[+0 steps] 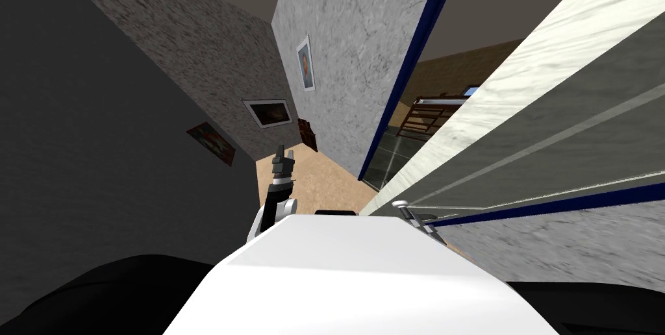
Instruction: Pull the door open
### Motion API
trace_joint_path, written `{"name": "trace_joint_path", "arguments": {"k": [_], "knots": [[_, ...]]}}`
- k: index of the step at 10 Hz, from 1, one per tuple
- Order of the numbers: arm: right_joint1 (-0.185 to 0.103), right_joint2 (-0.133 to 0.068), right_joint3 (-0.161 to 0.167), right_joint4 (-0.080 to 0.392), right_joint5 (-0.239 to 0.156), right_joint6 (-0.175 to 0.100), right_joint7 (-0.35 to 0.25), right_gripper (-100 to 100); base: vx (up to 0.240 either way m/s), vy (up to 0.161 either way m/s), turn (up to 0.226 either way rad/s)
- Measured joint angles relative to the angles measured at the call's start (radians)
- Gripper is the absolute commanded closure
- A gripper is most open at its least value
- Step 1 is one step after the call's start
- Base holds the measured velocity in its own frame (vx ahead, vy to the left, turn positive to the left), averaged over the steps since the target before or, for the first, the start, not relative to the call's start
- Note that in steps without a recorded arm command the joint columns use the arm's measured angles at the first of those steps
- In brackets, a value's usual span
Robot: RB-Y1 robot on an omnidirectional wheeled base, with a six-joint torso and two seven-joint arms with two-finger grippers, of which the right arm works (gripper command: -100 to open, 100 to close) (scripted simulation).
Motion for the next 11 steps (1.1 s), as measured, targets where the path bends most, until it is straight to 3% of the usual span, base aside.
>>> {"name": "trace_joint_path", "arguments": {"k": [2, 4, 6, 7, 9, 11], "knots": [[0.034, 0.002, 0.008, -0.018, -0.009, -0.019, 0.014, 100, -0.085, -0.067, 0.122], [0.024, 0.012, 0.015, 0.017, -0.007, -0.043, 0.011, 100, -0.043, -0.012, 0.042], [0.023, 0.026, 0.024, 0.069, -0.011, -0.089, 0.003, 100, -0.141, -0.078, 0.131], [0.052, 0.019, 0.027, 0.027, -0.015, -0.086, 0.012, 100, -0.141, -0.070, 0.051], [0.054, 0.032, 0.034, 0.050, -0.014, -0.111, 0.017, 100, -0.127, -0.032, 0.012], [0.075, 0.027, 0.036, 0.031, -0.019, -0.116, 0.023, 100, -0.170, -0.044, 0.008]]}}
